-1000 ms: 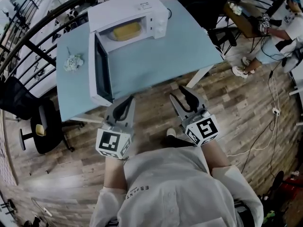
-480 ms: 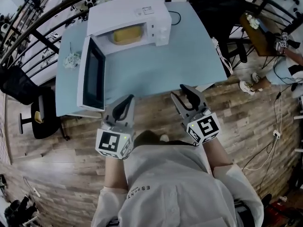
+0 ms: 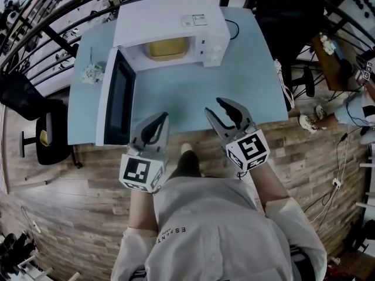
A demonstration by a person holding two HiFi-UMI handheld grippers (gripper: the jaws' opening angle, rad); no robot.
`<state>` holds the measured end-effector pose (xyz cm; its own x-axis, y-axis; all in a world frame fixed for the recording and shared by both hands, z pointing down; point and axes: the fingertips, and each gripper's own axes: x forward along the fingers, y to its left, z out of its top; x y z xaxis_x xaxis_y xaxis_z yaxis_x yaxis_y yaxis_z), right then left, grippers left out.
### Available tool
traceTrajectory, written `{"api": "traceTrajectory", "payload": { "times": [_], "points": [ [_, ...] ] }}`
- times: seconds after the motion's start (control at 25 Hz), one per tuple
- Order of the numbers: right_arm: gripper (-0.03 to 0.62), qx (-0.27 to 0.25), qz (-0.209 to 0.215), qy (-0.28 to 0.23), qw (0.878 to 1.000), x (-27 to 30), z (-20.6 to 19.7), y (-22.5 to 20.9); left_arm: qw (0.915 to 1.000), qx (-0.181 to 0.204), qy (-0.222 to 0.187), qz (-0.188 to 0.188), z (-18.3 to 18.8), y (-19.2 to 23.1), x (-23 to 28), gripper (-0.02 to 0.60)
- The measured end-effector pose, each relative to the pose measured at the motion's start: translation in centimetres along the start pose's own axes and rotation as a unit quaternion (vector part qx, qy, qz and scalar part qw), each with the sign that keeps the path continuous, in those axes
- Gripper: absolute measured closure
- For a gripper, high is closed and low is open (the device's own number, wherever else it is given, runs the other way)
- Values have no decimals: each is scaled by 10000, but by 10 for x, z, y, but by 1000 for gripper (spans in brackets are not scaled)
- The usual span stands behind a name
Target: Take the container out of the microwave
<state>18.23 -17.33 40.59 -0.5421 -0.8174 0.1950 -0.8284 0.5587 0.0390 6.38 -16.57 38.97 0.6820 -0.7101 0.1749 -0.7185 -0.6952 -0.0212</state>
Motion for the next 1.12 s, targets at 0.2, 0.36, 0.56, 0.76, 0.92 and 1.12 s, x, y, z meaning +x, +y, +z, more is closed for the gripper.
{"api": "traceTrajectory", "payload": {
  "times": [0.2, 0.36, 0.56, 0.76, 0.92, 1.12],
  "points": [
    [439, -320, 238, 549, 9977, 62, -2, -22, 9999, -42, 17, 98, 1, 40, 33, 588],
    [439, -577, 498, 1210, 9897, 119, -15, -36, 9998, -94, 46, 196, -1, 75, 50, 588],
    [441, -920, 834, 1772, 9763, 188, -34, -46, 9996, -79, 104, 247, -11, 109, 66, 588],
    [439, -1613, 1117, 2289, 9535, 242, -53, -49, 9996, -89, 86, 268, -12, 133, 75, 588],
    [439, -2086, 1193, 2598, 9353, 276, -67, -55, 9990, -236, 88, 370, -13, 148, 77, 588],
    [439, -2425, 1318, 2966, 9142, 302, -85, -64, 9996, -27, -2, 291, -13, 154, 82, 588]
  ]
}}
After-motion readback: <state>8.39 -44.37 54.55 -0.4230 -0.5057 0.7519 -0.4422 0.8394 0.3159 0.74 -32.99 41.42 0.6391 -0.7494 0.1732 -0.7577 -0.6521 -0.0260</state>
